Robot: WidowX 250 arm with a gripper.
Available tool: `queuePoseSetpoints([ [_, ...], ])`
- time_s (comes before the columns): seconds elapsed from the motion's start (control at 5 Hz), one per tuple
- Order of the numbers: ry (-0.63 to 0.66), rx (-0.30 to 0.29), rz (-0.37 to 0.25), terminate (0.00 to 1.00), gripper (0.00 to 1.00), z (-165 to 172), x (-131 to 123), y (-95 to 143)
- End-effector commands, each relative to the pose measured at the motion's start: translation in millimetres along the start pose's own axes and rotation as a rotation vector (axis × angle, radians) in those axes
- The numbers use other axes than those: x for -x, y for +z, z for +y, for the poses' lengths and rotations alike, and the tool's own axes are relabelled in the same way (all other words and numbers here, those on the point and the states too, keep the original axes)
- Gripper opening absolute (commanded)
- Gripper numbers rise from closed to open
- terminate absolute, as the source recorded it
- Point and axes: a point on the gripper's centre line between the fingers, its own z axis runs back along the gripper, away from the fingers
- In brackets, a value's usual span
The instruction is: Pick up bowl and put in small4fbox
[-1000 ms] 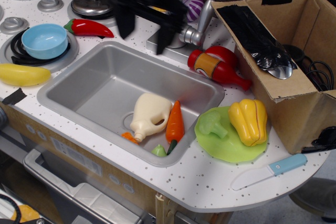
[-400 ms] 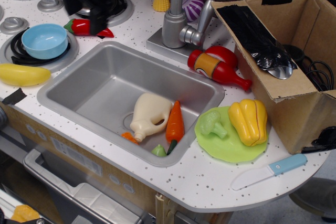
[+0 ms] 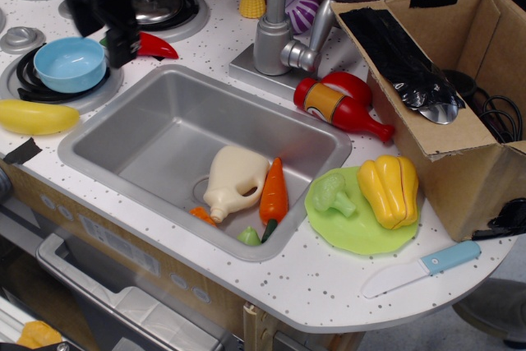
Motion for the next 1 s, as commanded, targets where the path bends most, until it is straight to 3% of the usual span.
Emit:
queuePoseSetpoints([
  [0.0, -0.005, 0.103, -0.044, 0.0, 1.0, 25, 0, -15],
  [0.4, 0.0, 0.065, -0.104, 0.0, 1.0, 36, 10, -29],
  [0.6, 0.008, 0.093, -0.12, 0.0, 1.0, 35, 10, -43],
  [0.8, 0.033, 0.094, -0.129, 0.0, 0.0, 28, 9, -49],
])
